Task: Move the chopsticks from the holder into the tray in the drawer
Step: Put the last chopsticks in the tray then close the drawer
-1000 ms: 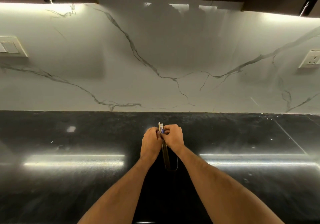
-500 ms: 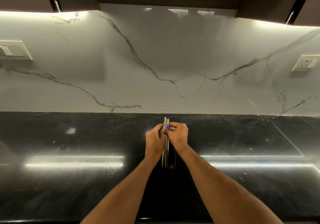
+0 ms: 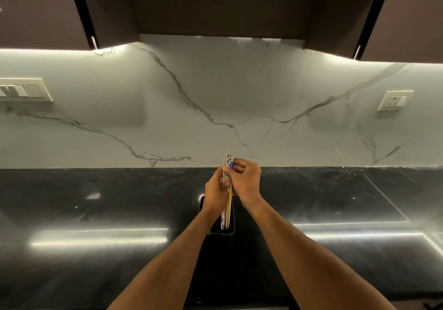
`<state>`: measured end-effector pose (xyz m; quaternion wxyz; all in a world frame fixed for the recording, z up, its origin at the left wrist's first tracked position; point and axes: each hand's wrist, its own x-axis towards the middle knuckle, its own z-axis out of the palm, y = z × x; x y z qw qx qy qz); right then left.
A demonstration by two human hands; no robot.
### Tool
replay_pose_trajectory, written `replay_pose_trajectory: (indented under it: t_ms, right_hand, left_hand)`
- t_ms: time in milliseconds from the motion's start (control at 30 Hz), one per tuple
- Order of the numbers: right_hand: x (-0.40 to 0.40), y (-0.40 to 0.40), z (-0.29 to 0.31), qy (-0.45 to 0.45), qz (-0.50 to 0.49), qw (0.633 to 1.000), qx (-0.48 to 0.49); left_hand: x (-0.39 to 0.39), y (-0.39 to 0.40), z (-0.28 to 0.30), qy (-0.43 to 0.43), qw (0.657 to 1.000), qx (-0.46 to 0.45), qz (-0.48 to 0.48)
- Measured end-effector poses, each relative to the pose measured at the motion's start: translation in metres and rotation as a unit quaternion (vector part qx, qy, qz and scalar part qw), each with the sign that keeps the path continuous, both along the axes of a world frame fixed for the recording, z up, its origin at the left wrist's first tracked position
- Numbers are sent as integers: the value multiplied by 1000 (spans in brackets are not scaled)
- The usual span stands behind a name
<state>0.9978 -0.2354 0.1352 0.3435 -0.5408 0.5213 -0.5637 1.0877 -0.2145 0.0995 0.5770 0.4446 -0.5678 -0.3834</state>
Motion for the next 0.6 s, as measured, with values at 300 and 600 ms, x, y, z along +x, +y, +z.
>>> replay_pose_trajectory:
  t_ms: [300, 600]
  right_hand:
    - [-17, 25, 68, 108, 71, 992, -15]
    - [-21, 39, 106, 62, 39, 997, 0]
  left_hand:
    - [6, 34, 40, 9, 999, 38, -19]
    - [10, 63, 55, -53, 996, 69, -5]
